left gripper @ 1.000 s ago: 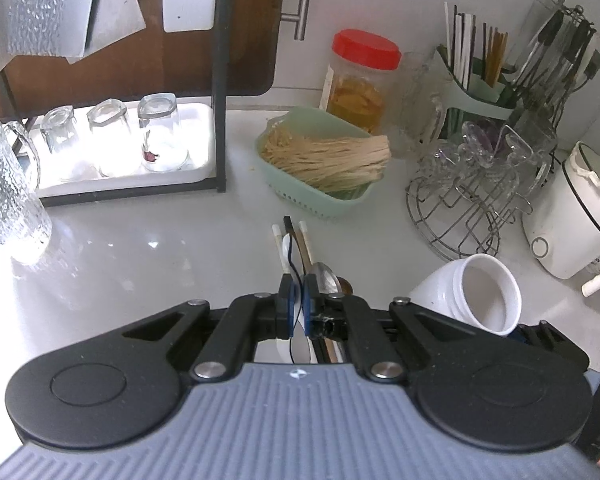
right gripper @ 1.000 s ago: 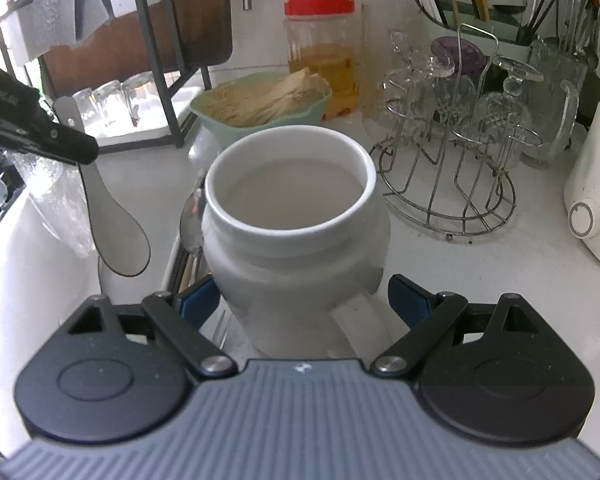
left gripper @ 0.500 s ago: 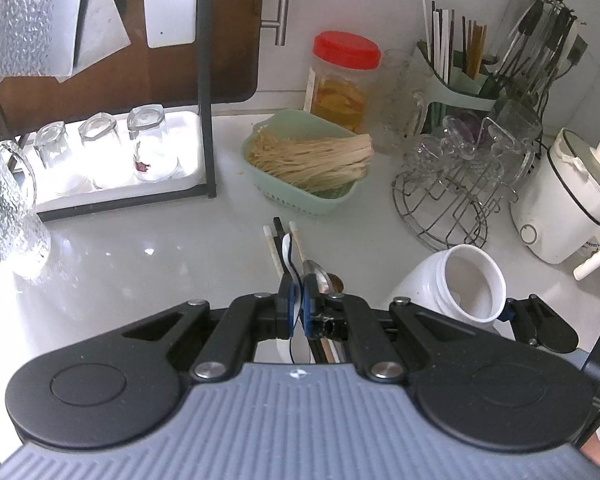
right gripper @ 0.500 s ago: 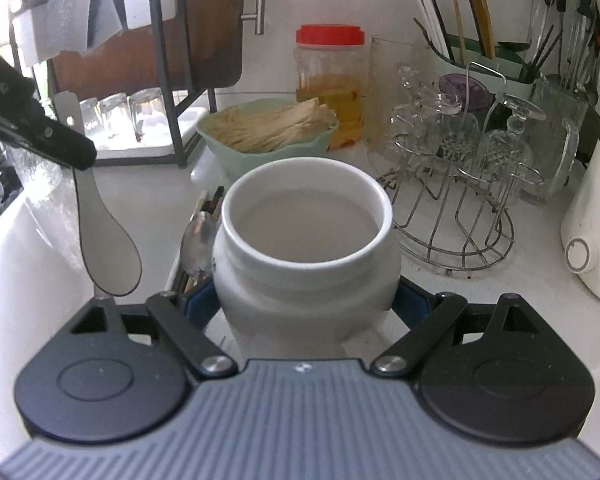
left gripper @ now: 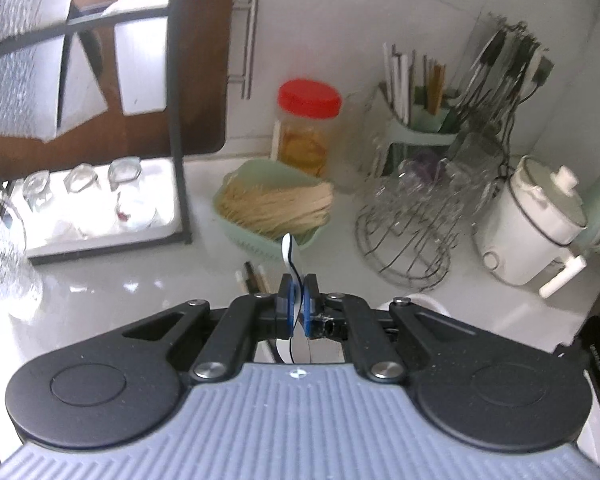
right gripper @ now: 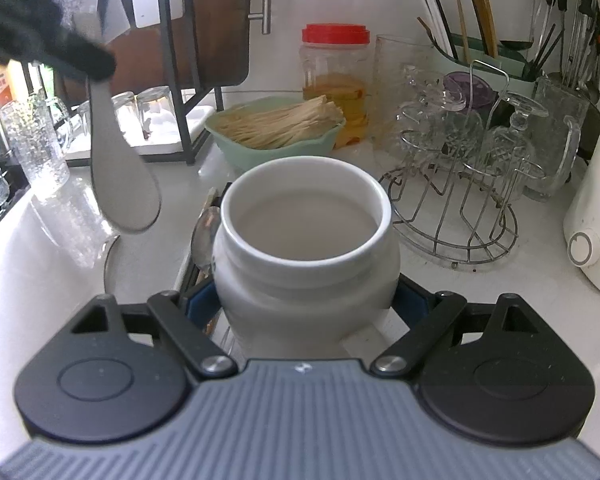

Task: Organize utensils
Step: 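Lift the spoon with the left tool and carry it over the white jar, then lower the spoon into the white jar and open the left tool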

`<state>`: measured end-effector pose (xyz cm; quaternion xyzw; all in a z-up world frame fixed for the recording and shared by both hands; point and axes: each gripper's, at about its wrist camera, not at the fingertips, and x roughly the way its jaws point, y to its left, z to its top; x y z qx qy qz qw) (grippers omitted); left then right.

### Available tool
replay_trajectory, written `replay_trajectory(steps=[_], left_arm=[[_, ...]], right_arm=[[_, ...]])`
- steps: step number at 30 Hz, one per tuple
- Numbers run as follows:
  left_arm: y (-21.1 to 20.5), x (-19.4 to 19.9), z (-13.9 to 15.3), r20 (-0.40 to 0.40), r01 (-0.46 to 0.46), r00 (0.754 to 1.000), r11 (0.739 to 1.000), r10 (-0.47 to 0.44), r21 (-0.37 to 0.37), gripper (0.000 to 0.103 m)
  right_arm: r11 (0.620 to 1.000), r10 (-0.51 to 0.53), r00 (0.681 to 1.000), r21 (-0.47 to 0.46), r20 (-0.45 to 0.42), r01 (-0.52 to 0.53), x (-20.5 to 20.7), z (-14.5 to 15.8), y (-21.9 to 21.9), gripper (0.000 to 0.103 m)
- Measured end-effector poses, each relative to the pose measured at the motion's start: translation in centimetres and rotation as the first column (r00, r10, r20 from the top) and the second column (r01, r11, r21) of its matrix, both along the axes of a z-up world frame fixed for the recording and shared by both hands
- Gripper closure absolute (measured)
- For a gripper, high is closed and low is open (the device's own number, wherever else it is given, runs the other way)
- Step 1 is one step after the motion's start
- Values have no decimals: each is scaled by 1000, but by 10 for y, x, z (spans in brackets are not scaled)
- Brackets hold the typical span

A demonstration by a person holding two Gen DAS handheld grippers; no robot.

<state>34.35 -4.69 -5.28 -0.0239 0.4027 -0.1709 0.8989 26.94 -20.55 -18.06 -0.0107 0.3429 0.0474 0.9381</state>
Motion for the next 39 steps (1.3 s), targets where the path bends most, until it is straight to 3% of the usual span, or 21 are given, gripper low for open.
replay_trajectory(steps=[9,14,19,25,39], left_arm=[[-16,-4,38,70,56,996,996,-51,-67,98],[-37,-8,45,81,124,990,988,-116,-94,98],[-66,-8,27,45,205,978,977,-202,-66,98],[-94,-8,-4,14,281,959,959,-282,26,98],[-115,3,-43,-102,344,937,933,-333,110,98]], right_arm=[[1000,7,1000,0,-7,-7,-3,1,3,12],[1000,8,1000,0,-8,-8,-2,1,2,12],[1000,8,1000,0,-7,-8,-2,1,3,12],[1000,10,1000,6,-1,-10,-3,0,2,12],[1000,19,1000,7,8,-19,-5,0,2,12]])
